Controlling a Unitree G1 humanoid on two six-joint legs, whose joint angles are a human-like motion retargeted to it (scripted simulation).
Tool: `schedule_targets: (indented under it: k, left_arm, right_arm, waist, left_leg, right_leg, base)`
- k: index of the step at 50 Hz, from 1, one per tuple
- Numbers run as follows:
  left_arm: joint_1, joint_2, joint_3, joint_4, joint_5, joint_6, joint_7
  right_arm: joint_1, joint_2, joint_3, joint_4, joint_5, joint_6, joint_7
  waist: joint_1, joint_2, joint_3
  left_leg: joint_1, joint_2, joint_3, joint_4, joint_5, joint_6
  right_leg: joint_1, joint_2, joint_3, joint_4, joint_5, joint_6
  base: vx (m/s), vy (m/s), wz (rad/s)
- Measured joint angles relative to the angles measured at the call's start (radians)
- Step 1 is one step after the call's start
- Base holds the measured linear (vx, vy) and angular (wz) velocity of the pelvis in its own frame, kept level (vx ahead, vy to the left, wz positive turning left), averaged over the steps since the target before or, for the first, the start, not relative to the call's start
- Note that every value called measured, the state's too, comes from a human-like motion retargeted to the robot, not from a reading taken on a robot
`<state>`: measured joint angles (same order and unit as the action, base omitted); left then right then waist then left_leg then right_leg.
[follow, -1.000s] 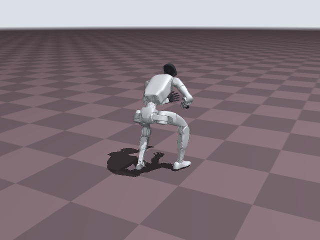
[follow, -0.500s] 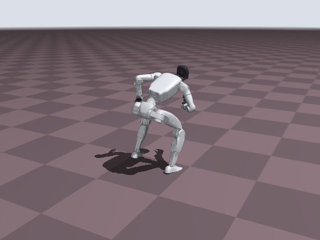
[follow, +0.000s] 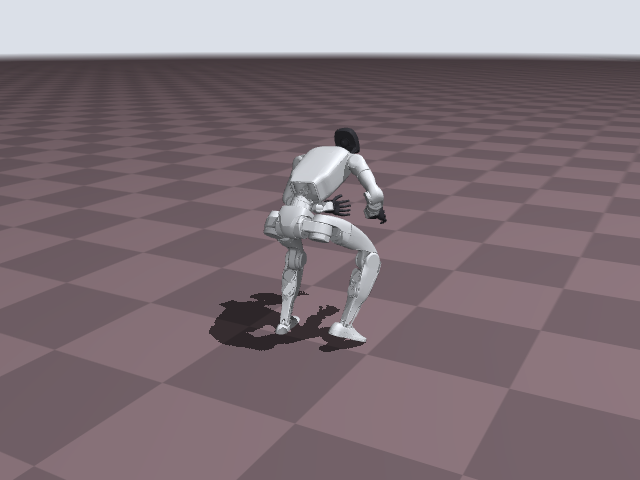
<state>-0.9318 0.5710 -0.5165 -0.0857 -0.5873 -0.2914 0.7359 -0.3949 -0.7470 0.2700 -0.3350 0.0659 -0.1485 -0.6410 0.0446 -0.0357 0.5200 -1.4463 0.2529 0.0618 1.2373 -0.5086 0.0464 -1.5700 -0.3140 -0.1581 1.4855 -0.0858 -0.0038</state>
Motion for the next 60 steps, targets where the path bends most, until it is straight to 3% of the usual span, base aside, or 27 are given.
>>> schedule_targets:
  k: [5,8,10,12,15,20,22,25,31,35,37,40,42,44,47,49,54,60]
  left_arm:
    - [-0.280,0.095,-0.104,-0.006,0.101,-0.027,-0.010]
    - [-0.346,0.113,-0.101,-0.037,0.124,-0.051,-0.018]
    - [-0.326,0.105,-0.076,-0.054,0.119,-0.066,-0.023]
    - [-0.224,0.067,-0.014,-0.077,0.065,-0.072,-0.042]
    - [-0.040,0.028,0.047,-0.082,0.032,-0.066,-0.047]
    - [0.296,0.019,0.158,-0.061,-0.015,-0.029,-0.034]
    - [0.436,0.023,0.201,-0.048,-0.035,-0.007,-0.045]
    - [0.614,0.019,0.277,-0.041,-0.068,-0.014,-0.044]
    - [0.781,0.007,0.367,-0.069,-0.138,-0.062,-0.078]
    - [0.731,0.012,0.385,-0.077,-0.178,-0.080,-0.100]
    - [0.678,0.030,0.369,-0.067,-0.173,-0.077,-0.087]
    - [0.559,0.060,0.327,-0.051,-0.156,-0.076,-0.084]
    - [0.454,0.074,0.274,-0.039,-0.110,-0.061,-0.062]
    - [0.347,0.074,0.205,-0.035,-0.061,-0.040,-0.045]
    - [0.188,0.058,0.091,-0.032,0.006,-0.002,-0.049]
    - [0.083,0.051,0.028,-0.034,0.036,0.020,-0.072]
    - [-0.145,0.038,-0.075,-0.031,0.072,0.043,-0.128]
    - [-0.260,0.116,-0.109,-0.029,0.116,-0.001,-0.140]
  right_arm:
    - [-0.143,0.071,0.075,0.032,-0.048,0.028,0.001]
    - [-0.244,0.084,0.083,0.055,-0.088,0.042,-0.038]
    - [-0.295,0.088,0.087,0.069,-0.106,0.049,-0.060]
    - [-0.308,0.076,0.076,0.072,-0.110,0.048,-0.095]
    - [-0.343,0.077,0.099,0.076,-0.119,0.058,-0.089]
    - [-0.440,0.073,0.152,0.068,-0.124,0.060,-0.057]
    - [-0.484,0.050,0.187,0.085,-0.198,0.119,-0.018]
    - [-0.532,0.037,0.235,0.049,-0.168,0.083,-0.056]
    - [-0.709,-0.029,0.374,0.043,-0.227,0.112,-0.054]
    - [-0.772,-0.081,0.428,0.037,-0.213,0.113,-0.055]
    - [-0.736,-0.093,0.445,0.034,-0.184,0.103,-0.053]
    - [-0.628,-0.089,0.428,0.039,-0.124,0.075,-0.034]
    - [-0.505,-0.087,0.381,0.038,-0.091,0.058,-0.020]
    - [-0.373,-0.078,0.330,0.038,-0.059,0.048,0.019]
    - [-0.203,-0.062,0.259,0.029,-0.009,0.037,0.112]
    - [-0.149,-0.054,0.225,0.021,0.018,0.032,0.168]
    - [-0.173,-0.044,0.178,0.016,0.028,0.032,0.199]
    - [-0.400,0.046,0.220,0.071,-0.051,0.062,0.150]
  waist:
    - [-0.002,-0.053,0.000]
    - [-0.059,-0.047,0.000]
    - [-0.087,-0.022,0.000]
    - [-0.073,0.032,0.000]
    - [-0.041,0.094,0.000]
    - [-0.025,0.134,0.000]
    - [-0.031,0.097,0.000]
    - [-0.027,0.062,0.000]
    - [-0.027,0.016,0.000]
    - [0.017,0.008,0.000]
    - [0.024,-0.027,0.000]
    - [0.004,-0.096,0.000]
    - [-0.010,-0.107,0.000]
    - [-0.026,-0.099,0.000]
    - [-0.046,-0.082,0.000]
    - [-0.052,-0.070,0.000]
    - [-0.025,-0.052,0.000]
    - [-0.073,-0.085,0.000]
  left_leg:
    - [0.013,0.049,0.028,-0.038,-0.014,-0.021]
    - [-0.009,-0.012,0.062,-0.058,-0.021,-0.028]
    - [-0.009,-0.049,0.073,-0.059,-0.032,-0.026]
    - [0.006,-0.048,0.057,-0.015,-0.057,-0.018]
    - [0.002,-0.027,0.011,0.100,-0.040,-0.012]
    - [-0.124,-0.043,-0.074,0.375,0.228,-0.053]
    - [-0.124,-0.015,-0.002,0.414,0.236,-0.025]
    - [-0.124,0.022,0.105,0.366,0.160,0.023]
    - [-0.124,-0.050,0.187,-0.123,0.151,-0.001]
    - [-0.124,-0.018,0.196,-0.375,0.211,-0.014]
    - [-0.124,0.003,0.193,-0.364,0.256,-0.014]
    - [-0.124,0.018,0.192,-0.292,0.272,-0.004]
    - [-0.123,0.022,0.165,-0.221,0.242,0.002]
    - [-0.104,0.018,0.125,-0.151,0.195,0.013]
    - [-0.042,0.009,0.073,-0.062,0.115,0.032]
    - [-0.014,0.016,0.038,-0.023,0.075,0.028]
    - [0.010,0.063,0.009,0.021,0.012,0.009]
    - [-0.046,0.040,0.086,0.035,-0.013,0.022]
  right_leg:
    - [0.000,0.127,-0.081,-0.584,0.067,0.053]
    - [0.000,0.160,-0.007,-0.894,0.164,0.138]
    - [0.000,0.154,0.034,-0.953,0.234,0.171]
    - [0.000,0.142,0.024,-0.871,0.236,0.154]
    - [0.000,0.134,0.000,-0.733,0.199,0.082]
    - [0.000,0.114,0.016,-0.515,0.055,-0.033]
    - [0.000,0.098,0.075,-0.418,-0.013,-0.049]
    - [0.001,0.079,0.141,-0.308,-0.096,-0.047]
    - [0.005,0.033,0.179,-0.218,-0.193,-0.046]
    - [0.000,0.050,0.113,-0.200,-0.229,-0.052]
    - [0.000,0.069,0.120,-0.175,-0.249,-0.083]
    - [0.000,0.059,0.129,-0.123,-0.238,-0.070]
    - [0.000,0.043,0.122,-0.049,-0.177,-0.078]
    - [0.000,0.024,0.111,0.042,-0.050,-0.075]
    - [0.000,0.028,0.113,0.145,0.140,-0.027]
    - [0.000,0.044,0.082,0.128,0.152,0.000]
    - [0.000,0.066,-0.057,-0.241,0.062,0.014]
    - [0.000,0.198,0.043,-0.923,0.189,0.137]
  base:
    - [0.35,0.05,-0.51]
    - [0.44,-0.02,1.15]
    - [0.50,-0.07,1.40]
    - [0.53,-0.11,0.52]
    - [0.52,-0.16,0.06]
    - [0.50,-0.18,0.37]
    - [0.47,-0.15,0.51]
    - [0.43,-0.11,0.38]
    - [0.36,-0.04,0.35]
    - [0.39,0.07,-0.55]
    - [0.42,0.12,-0.84]
    - [0.41,0.16,-0.47]
    - [0.43,0.21,-0.29]
    - [0.43,0.24,-0.16]
    - [0.41,0.21,-0.03]
    - [0.37,0.13,-0.17]
    - [0.29,0.10,-0.53]
    - [0.30,0.03,0.15]
